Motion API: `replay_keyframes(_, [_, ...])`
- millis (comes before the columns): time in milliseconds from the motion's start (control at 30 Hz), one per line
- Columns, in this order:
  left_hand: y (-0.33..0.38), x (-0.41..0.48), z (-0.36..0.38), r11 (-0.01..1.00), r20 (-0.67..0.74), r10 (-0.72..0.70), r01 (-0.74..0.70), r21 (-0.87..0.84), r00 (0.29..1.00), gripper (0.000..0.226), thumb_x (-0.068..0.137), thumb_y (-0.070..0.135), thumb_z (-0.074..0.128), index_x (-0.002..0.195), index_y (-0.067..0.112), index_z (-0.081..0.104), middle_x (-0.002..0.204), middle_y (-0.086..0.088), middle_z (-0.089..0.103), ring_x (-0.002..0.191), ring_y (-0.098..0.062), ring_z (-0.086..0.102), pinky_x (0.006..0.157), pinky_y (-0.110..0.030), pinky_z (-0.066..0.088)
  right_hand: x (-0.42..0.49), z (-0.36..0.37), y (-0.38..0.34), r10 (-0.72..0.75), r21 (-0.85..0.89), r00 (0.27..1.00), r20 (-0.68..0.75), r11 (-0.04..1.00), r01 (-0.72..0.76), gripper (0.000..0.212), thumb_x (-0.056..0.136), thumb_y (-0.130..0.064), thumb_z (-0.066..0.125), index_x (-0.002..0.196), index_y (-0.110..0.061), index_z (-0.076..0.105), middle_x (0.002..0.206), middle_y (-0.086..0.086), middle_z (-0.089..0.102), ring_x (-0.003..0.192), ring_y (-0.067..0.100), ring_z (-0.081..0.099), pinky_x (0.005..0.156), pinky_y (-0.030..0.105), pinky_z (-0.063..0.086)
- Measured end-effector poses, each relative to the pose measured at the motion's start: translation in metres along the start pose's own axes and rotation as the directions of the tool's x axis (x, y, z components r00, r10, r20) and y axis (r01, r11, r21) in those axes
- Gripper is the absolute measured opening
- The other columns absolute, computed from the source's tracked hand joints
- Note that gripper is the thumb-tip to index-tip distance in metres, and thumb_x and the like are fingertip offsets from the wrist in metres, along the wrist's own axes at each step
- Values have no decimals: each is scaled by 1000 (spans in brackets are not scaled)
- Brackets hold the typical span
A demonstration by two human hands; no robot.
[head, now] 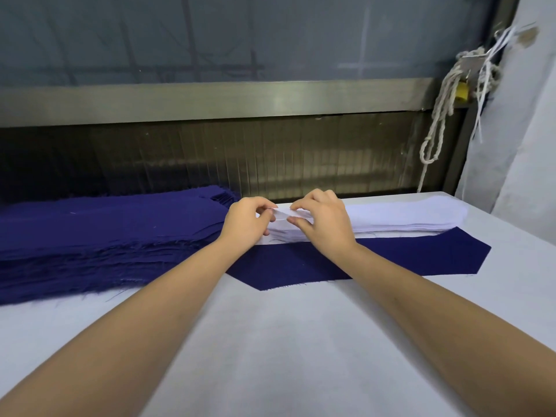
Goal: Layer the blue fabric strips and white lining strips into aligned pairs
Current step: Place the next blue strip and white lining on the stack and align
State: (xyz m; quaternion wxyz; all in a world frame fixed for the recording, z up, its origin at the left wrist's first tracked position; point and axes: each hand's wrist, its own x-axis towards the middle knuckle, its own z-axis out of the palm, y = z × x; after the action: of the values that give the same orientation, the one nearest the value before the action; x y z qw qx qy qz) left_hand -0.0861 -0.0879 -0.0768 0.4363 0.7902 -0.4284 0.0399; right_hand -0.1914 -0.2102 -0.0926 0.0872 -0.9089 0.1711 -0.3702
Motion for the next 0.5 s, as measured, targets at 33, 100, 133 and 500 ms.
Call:
replay_keyframes(33, [0,-2,-2,1000,-9,8,-8,-2,1000,19,93,10,51,102,14,68,81,6,66,60,-12,66,71,-30,54,0,-1,3,-1,-29,1000,11,1000,2,26,89,-30,62,111,-19,67,106,0,58,102,20,45,83,23,29])
replay_keyframes(100, [-2,-6,-6,1000,-21,12,-12,-10,1000,20,92,11,52,103,15,68,80,9,64,60,-8,65,72,-29,54,-1,-3,11,1,-77,999,32,997,1,25,89,-21,60,114,-19,66,109,0,58,104,21,45,86,26,29])
replay_keyframes(133, [-3,-9,-8,1000,-21,7,-7,-24,1000,20,92,12,53,103,16,68,78,11,64,61,-8,65,72,-29,55,-2,-4,15,3,-93,999,37,996,0,26,89,-15,58,114,-18,66,110,0,59,104,22,45,87,27,29])
replay_keyframes(500, [-10,-29,-19,939,-124,-188,142,-313,974,17,92,23,57,83,16,70,76,1,69,57,-9,65,58,-21,55,-14,-31,69,81,-362,993,83,931,-46,31,96,-14,44,118,-20,65,117,2,59,108,25,46,88,29,25])
